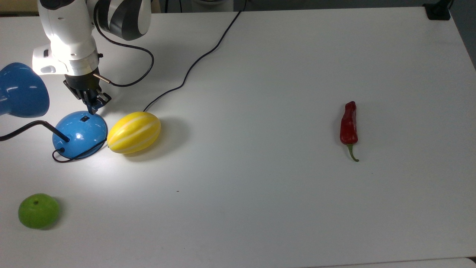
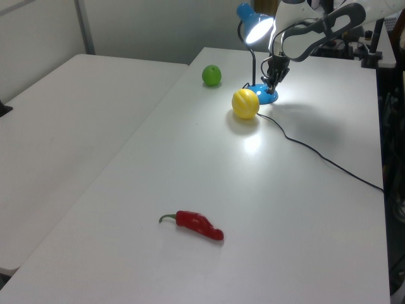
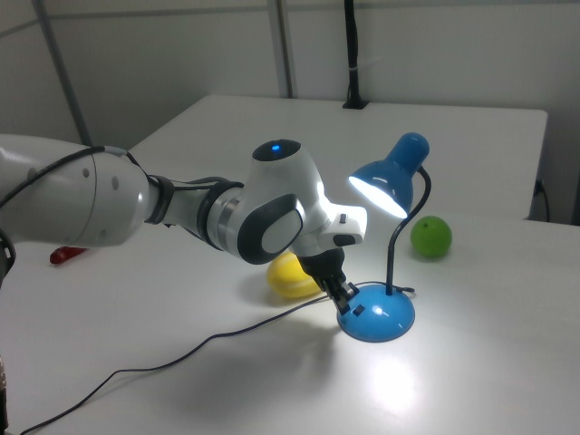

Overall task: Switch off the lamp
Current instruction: 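Press the switch on the blue lamp base with the gripper fingers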

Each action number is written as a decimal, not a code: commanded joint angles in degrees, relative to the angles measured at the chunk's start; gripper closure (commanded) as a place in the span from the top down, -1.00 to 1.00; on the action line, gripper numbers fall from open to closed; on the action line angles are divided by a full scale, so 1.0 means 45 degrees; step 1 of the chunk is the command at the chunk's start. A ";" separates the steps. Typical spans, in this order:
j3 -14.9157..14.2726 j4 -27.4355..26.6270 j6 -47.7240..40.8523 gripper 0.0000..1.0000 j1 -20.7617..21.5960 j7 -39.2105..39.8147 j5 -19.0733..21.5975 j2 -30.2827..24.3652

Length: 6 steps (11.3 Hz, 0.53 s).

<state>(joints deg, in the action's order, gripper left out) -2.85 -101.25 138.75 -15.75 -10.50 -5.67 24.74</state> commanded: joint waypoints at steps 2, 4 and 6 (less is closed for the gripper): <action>0.0007 0.0058 0.0846 -1.00 -0.0152 -0.0010 -0.0009 0.0108; 0.0007 0.0058 0.0983 -1.00 -0.0172 -0.0010 -0.0009 0.0186; 0.0007 0.0058 0.1138 -1.00 -0.0289 -0.0010 -0.0009 0.0264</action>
<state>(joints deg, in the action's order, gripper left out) -2.85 -101.14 141.55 -16.47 -10.50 -5.67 25.09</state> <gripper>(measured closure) 0.991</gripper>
